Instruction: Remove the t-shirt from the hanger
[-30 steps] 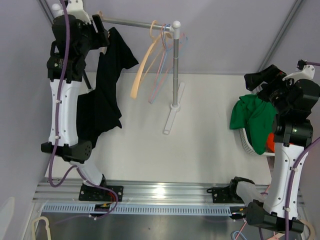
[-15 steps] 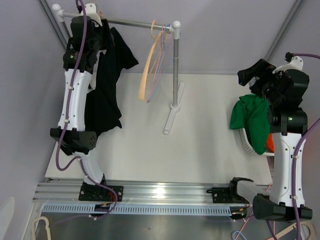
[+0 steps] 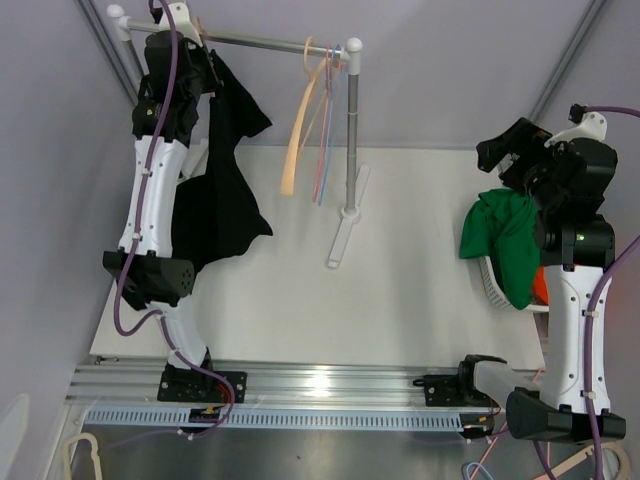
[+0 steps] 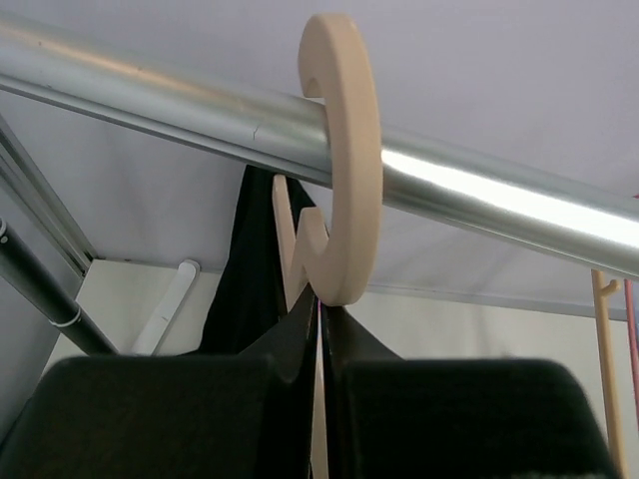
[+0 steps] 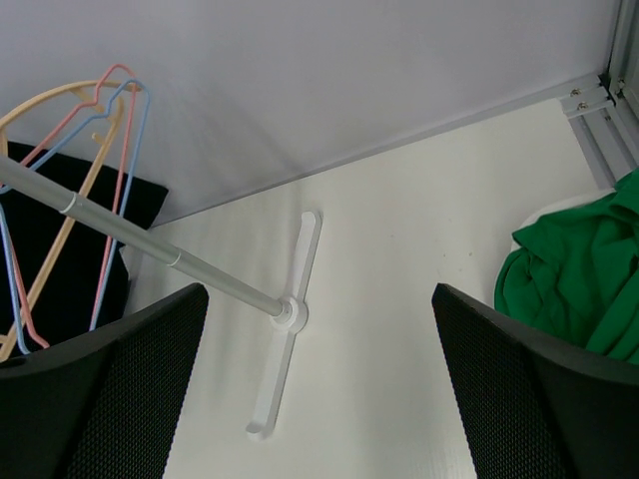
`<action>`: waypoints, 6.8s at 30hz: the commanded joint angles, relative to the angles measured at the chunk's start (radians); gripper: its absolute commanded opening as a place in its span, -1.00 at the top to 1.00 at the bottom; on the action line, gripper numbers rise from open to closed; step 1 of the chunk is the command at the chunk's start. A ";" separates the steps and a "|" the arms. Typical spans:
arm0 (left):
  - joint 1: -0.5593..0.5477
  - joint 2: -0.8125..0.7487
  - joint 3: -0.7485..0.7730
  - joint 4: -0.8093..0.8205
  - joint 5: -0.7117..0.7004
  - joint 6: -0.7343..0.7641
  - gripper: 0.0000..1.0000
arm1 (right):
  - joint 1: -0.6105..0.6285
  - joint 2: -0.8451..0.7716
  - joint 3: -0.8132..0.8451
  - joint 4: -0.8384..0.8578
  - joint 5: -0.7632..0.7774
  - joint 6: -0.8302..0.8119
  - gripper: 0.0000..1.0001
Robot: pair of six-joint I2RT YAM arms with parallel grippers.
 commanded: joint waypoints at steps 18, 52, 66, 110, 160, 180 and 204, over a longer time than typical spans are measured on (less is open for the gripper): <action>-0.044 -0.090 -0.048 0.045 -0.067 0.026 0.19 | 0.009 -0.040 -0.004 0.025 -0.002 -0.003 -0.99; -0.050 -0.135 -0.060 -0.047 -0.267 0.092 -0.36 | 0.040 -0.039 -0.032 0.050 -0.032 0.012 -0.99; -0.027 0.016 0.008 0.163 -0.244 0.116 -0.45 | 0.043 0.032 0.008 0.126 -0.020 0.001 -0.99; -0.030 -0.217 0.021 0.019 0.121 -0.029 0.99 | 0.200 -0.006 -0.049 0.191 -0.120 -0.051 -0.99; -0.223 -0.256 -0.105 -0.111 -0.304 -0.039 0.99 | 1.761 0.455 -0.165 0.742 0.244 -0.240 1.00; -0.303 -1.124 -0.790 -0.390 -0.135 -0.094 0.99 | 1.362 0.307 -0.296 0.351 0.687 -0.008 1.00; -0.303 -1.264 -1.040 -0.280 0.094 -0.143 0.99 | 0.046 0.283 0.393 0.225 -0.013 -0.147 1.00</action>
